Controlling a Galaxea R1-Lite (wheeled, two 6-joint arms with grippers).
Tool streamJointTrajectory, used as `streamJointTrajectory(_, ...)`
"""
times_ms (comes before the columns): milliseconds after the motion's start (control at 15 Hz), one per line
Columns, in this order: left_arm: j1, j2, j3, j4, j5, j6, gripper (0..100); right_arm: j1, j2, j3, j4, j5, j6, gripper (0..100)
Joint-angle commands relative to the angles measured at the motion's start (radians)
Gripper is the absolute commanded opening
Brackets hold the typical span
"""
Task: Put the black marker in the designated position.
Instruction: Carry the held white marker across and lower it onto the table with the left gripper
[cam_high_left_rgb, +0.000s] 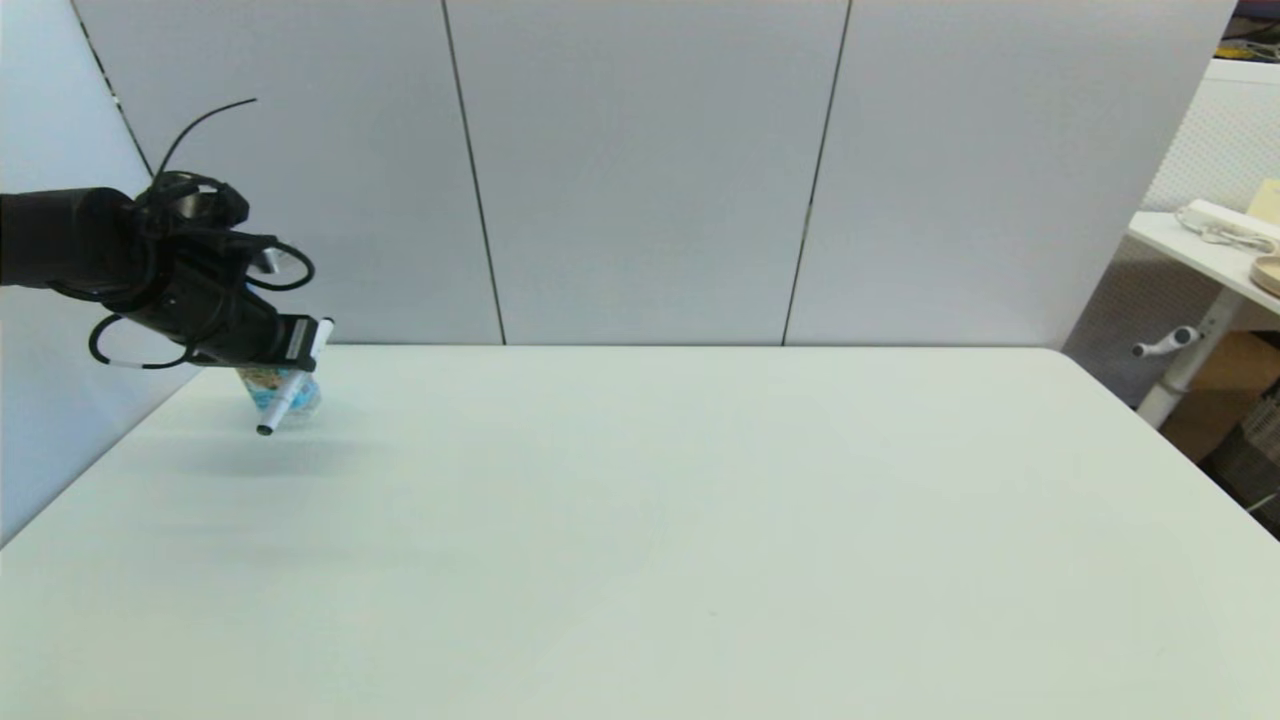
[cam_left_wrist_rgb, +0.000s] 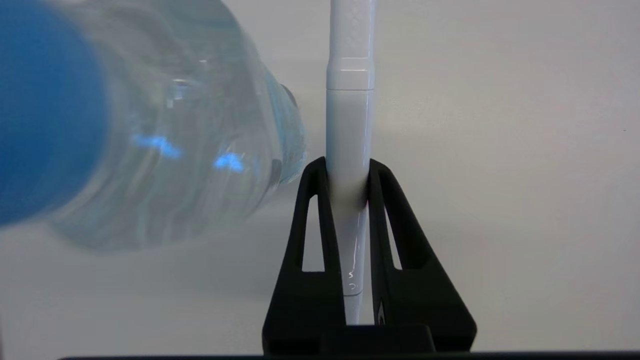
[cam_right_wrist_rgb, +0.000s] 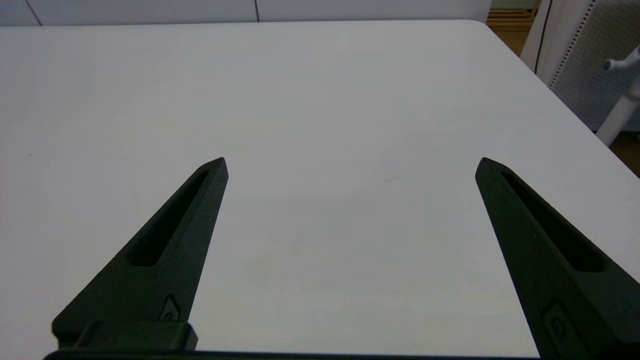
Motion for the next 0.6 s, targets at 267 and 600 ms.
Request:
streamJointTrajectory(267, -0.030, 0.080, -0.007, 0.046, -0.035, -0.018, 0, -0.001, 0.000, 0.000, -0.001, 0.000, 0.000, 100)
streamJointTrajectory(600, -0.056, 0.085, -0.004, 0.050, -0.033, -0.018, 0, 0.000, 0.000, 0.000, -0.001, 0.000, 0.000, 100)
